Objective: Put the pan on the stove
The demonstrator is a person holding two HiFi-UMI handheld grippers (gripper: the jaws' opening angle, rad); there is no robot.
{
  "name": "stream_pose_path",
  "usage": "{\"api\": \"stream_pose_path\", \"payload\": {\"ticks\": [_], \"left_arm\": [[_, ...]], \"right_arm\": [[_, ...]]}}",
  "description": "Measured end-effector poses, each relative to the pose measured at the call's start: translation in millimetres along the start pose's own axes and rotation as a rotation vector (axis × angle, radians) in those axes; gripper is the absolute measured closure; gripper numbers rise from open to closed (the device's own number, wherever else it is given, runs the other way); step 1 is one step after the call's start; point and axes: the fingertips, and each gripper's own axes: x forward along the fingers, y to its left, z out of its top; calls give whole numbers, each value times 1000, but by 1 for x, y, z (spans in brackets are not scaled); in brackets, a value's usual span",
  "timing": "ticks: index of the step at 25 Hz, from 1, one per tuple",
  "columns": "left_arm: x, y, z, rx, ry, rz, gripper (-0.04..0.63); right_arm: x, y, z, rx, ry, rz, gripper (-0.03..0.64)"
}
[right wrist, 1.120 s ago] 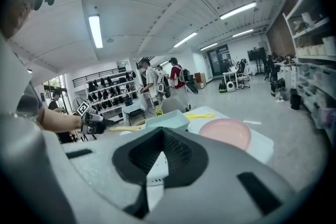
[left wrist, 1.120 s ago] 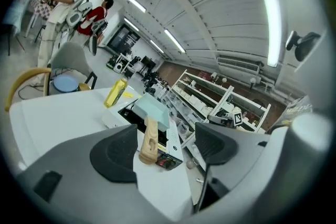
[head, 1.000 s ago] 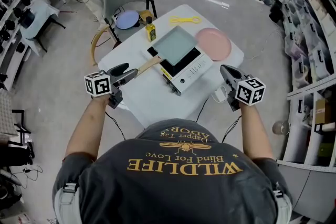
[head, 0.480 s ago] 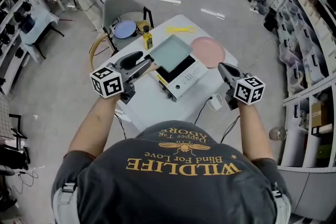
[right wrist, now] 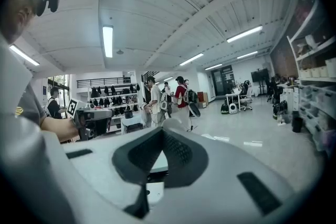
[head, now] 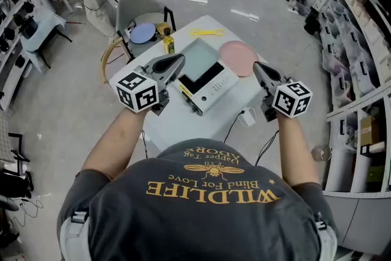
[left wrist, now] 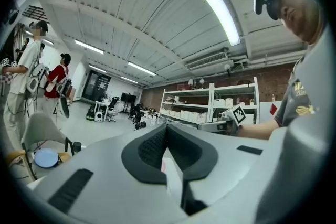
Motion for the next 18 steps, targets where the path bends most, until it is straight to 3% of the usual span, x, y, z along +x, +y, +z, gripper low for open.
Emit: {"api": "stream_pose_path", "payload": {"ticks": [6,18], "left_arm": [[-2,-13,-7,21,5,-21,598],[-10,-8,-14,30,2,21,598]], "right_arm": [[0,3,-7,19,-2,-1,617],[-3,-1,-19,30,14,-1,617]]}}
